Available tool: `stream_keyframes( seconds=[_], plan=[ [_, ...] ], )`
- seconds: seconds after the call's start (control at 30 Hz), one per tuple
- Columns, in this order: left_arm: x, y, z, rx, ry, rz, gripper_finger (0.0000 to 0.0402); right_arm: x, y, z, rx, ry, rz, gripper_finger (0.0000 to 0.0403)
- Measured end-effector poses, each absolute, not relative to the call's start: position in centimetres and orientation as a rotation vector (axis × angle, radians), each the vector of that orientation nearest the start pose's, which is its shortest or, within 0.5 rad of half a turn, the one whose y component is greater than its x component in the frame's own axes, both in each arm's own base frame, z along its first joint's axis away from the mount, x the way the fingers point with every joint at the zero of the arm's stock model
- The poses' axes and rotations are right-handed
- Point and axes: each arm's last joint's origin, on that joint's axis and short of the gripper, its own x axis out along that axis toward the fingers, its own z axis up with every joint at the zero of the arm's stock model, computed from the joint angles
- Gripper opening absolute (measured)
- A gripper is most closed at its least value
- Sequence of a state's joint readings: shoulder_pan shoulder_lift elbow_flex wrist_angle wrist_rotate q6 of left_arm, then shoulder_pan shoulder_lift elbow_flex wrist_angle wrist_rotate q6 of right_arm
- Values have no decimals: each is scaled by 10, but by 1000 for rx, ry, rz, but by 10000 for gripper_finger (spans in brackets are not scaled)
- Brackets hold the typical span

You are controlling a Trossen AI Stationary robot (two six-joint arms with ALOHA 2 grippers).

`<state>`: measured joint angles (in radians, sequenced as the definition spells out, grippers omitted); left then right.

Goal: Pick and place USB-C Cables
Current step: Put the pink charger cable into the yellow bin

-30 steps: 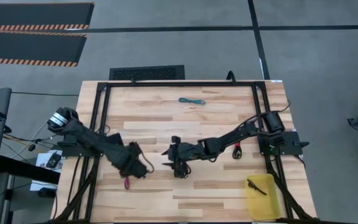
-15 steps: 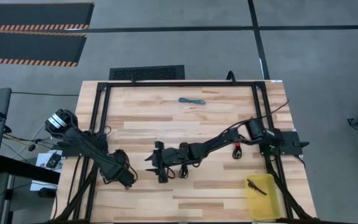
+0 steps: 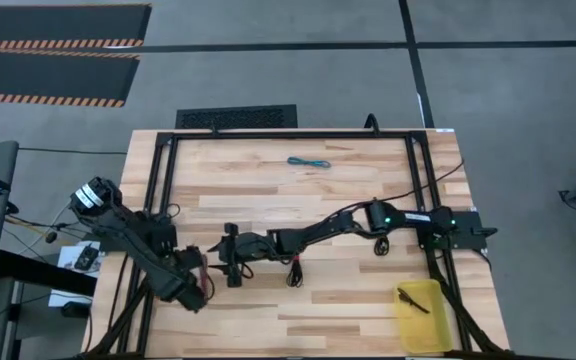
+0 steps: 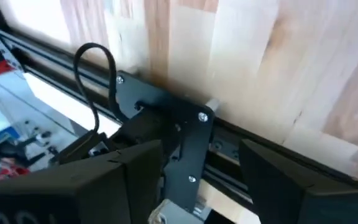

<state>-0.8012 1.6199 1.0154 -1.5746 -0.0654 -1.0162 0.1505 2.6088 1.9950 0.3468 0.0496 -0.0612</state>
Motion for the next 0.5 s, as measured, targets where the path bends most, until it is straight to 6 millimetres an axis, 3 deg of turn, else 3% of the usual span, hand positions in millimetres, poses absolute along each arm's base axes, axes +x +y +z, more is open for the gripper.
stream_keyframes(
  seconds=[0.3, 0.5],
  plan=[
    [141, -163, 202, 244, 1790, 607, 179, 604, 65, 101, -59, 252, 220, 223],
    [141, -163, 202, 216, 1774, 642, 171, 605, 66, 88, -82, 281, 247, 200]
  ],
)
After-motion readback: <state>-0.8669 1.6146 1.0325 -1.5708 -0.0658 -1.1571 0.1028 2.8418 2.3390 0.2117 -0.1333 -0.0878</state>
